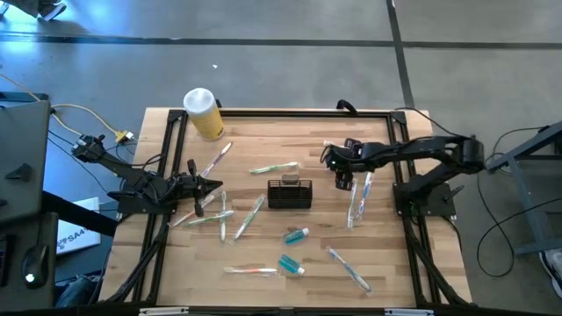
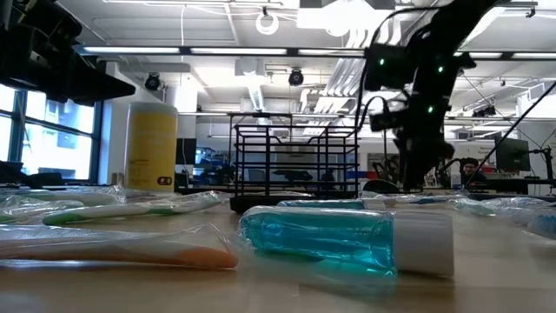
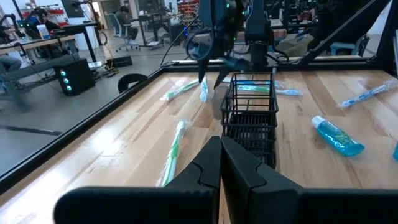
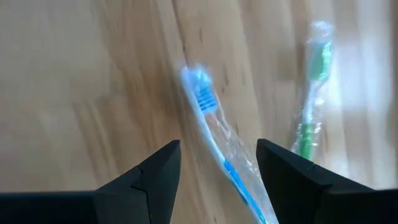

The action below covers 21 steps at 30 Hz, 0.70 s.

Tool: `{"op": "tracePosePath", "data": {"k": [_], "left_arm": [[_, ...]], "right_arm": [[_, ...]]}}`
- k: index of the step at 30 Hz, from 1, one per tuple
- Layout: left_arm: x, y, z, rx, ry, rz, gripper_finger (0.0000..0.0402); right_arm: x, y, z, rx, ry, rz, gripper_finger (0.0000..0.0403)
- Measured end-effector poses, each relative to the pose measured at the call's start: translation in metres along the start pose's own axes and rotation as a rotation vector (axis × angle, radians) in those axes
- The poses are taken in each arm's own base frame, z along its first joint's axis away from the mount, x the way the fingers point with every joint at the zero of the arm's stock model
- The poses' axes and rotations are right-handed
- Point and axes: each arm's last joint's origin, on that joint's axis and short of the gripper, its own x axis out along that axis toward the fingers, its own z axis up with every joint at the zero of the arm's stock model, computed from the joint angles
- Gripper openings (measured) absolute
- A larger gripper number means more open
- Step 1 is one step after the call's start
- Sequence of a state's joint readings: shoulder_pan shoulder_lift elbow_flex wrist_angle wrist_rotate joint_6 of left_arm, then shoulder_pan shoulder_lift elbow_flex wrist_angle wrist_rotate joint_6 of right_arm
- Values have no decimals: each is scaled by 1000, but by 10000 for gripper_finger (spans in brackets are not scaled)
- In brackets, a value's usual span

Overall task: Pick & Place toothbrushing station
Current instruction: Put the blue toothbrush into the wire organizer

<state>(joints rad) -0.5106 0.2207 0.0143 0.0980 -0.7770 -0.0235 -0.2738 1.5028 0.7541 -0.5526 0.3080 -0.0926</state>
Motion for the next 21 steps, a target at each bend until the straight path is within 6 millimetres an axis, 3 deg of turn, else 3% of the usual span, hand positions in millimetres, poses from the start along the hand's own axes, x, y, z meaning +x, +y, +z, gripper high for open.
{"op": "tracePosePath", "data": {"k": [7, 13, 17, 21], "left_arm": [[0, 0, -2, 13, 20, 1, 1], [0, 0, -2, 12, 20, 1, 1], [0, 0, -2, 11, 19, 1, 1], [0, 0, -2, 11, 19, 1, 1]], "right_arm": [[28, 1, 4, -56, 49, 3, 203], [36, -3, 2, -25, 80, 82, 197], [37, -5, 2, -19, 81, 116, 155], [38, -6, 1, -33, 79, 162, 79]]}}
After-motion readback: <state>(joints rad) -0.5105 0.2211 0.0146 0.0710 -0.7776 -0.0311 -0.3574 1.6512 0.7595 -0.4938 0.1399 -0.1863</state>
